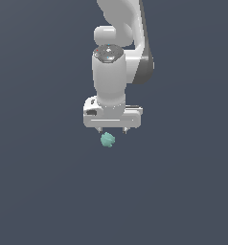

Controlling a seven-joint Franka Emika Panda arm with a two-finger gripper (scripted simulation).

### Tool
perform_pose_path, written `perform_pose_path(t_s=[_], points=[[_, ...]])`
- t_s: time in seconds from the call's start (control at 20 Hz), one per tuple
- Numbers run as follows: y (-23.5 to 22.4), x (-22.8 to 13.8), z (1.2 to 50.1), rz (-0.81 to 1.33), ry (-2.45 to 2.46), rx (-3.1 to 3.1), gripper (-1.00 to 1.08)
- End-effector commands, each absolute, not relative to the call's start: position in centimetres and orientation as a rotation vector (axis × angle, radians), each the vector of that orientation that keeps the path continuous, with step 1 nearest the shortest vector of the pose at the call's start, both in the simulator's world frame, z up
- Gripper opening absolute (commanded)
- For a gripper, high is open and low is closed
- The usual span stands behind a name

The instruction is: Pick up the object and move it to a goal position.

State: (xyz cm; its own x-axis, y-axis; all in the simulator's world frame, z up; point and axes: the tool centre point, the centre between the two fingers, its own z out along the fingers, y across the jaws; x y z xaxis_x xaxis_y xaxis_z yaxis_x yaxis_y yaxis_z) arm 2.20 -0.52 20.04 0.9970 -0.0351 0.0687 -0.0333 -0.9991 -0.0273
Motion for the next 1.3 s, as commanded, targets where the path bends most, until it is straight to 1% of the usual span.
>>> perform_pose_path(t_s=[0.0,0.4,1.25], points=[[-0.6,2.1,19.8,-0.105,0.072,-3.113,1.0],[-1.1,1.4,17.7,-0.083,0.238,-3.104,1.0],[-3.2,-2.0,10.4,-0.011,0.865,-3.012,1.0]])
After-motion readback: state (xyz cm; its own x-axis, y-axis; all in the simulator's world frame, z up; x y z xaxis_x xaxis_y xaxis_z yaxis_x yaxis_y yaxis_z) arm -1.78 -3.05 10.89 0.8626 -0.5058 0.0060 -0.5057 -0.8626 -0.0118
